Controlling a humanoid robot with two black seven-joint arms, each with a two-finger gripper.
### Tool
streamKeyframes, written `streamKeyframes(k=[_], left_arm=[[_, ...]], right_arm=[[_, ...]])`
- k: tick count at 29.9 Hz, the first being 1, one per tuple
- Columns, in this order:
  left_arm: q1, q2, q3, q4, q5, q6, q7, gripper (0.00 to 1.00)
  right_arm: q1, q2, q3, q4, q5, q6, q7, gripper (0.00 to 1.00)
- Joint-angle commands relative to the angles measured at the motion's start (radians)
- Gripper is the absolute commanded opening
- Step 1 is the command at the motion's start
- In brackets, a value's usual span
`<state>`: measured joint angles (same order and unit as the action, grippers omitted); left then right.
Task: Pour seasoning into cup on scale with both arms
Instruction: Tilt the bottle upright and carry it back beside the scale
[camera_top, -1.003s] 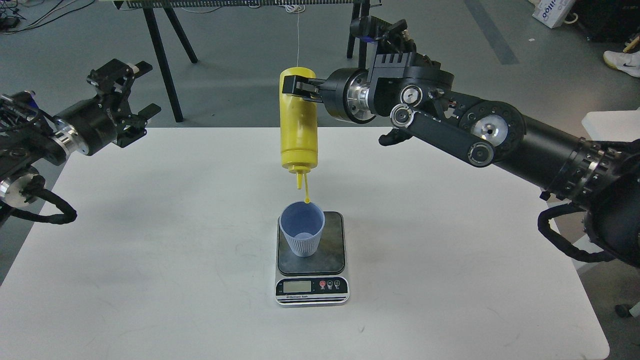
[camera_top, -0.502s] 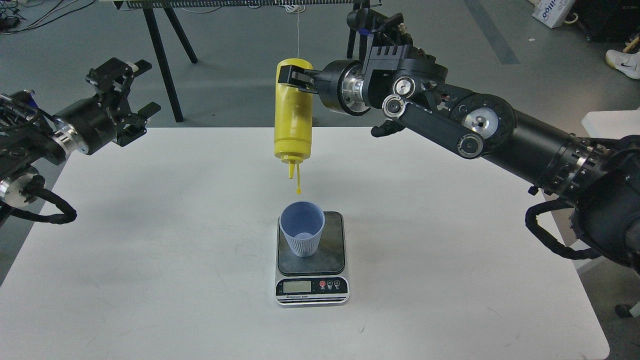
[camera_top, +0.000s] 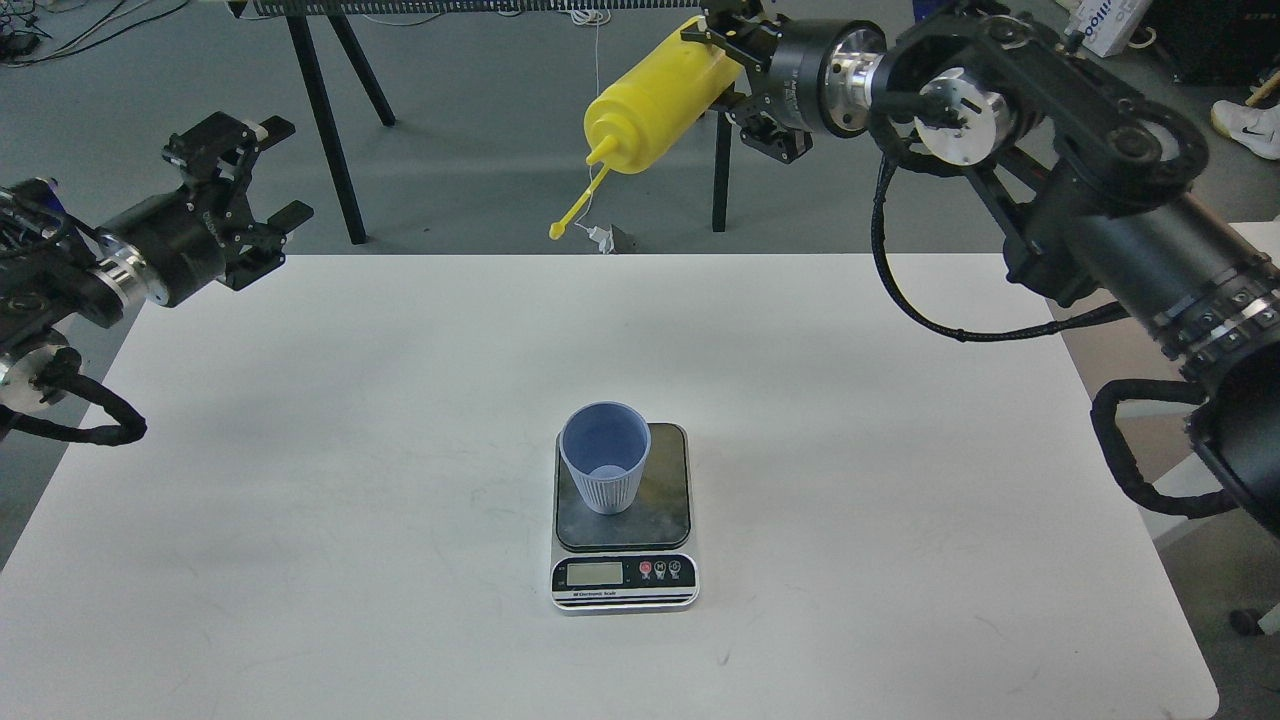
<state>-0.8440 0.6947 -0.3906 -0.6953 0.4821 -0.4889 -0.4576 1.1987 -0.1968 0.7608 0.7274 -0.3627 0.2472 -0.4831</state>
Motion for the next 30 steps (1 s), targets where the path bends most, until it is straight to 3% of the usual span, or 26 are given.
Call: streamKeyframes(k=[1,6,10,16,30], left_arm=[[0.0,0.002,-0.001,0.0,0.0,0.0,0.0,0.99],[-0.001,0.0,-0.001,0.0,0.0,0.0,0.002,0.99],[0.0,-0.004,0.001,0.0,0.0,0.0,0.002,0.99],[0.0,-0.006,-0.001,0.0,0.0,0.0,0.002,0.99],[0.002,-0.011,0.004,0.0,0.003,0.0,0.003,0.99]], right_arm=[[-0.129,-0.096,0.041,-0.008,0.325,0.009,-0.006,0.05],[-0.368,-0.171,0.15,-0.006,0.723,0.087,-0.006,0.05],[-0.558,-0.171,0.286,-0.008,0.859,0.138,-0.006,0.05],[-0.789,-0.145,0.407,-0.005,0.93,0.24,-0.006,0.05],[-1.008,-0.021,0.384,0.013,0.962,0.241,-0.006,0.06]])
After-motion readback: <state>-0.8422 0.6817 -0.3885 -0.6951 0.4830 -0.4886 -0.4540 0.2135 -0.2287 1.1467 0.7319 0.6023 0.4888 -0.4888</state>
